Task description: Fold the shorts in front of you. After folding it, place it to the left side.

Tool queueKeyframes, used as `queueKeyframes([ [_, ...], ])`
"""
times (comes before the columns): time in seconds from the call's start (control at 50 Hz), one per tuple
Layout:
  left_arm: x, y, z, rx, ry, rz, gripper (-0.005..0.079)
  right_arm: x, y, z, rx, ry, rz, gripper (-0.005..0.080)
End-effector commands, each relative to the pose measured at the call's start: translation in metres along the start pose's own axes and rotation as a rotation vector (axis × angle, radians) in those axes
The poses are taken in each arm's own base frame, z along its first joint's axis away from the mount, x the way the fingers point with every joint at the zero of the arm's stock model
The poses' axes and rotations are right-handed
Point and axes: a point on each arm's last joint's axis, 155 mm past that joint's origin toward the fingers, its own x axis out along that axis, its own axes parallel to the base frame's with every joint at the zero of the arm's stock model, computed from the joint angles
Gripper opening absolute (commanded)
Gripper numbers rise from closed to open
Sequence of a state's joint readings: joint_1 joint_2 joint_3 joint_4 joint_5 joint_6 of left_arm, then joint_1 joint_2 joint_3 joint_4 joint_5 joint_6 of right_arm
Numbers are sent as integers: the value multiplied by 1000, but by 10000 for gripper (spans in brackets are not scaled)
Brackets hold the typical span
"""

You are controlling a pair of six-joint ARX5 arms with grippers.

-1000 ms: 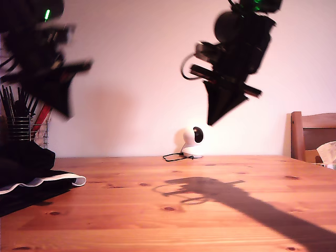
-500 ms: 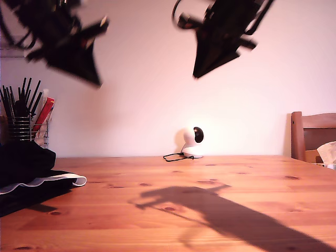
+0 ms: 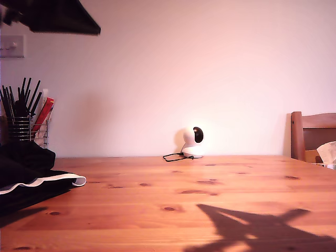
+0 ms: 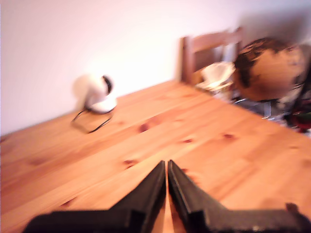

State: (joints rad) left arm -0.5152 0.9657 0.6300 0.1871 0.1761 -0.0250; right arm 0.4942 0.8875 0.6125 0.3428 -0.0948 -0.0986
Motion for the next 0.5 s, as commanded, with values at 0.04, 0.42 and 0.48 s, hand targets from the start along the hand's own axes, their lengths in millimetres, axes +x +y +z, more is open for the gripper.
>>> queueKeyframes([
  [0.04, -2, -1, 8, 4, -29, -3, -13, -1, 4, -9, 8, 26, 11, -12],
  [0.42, -3, 0, -25, -18, 101, 4, -13, -13, 12, -73, 32, 290, 36, -12],
  [0.48, -3, 0, -27, -20, 109, 5, -13, -18, 13, -86, 37, 343, 41, -12],
])
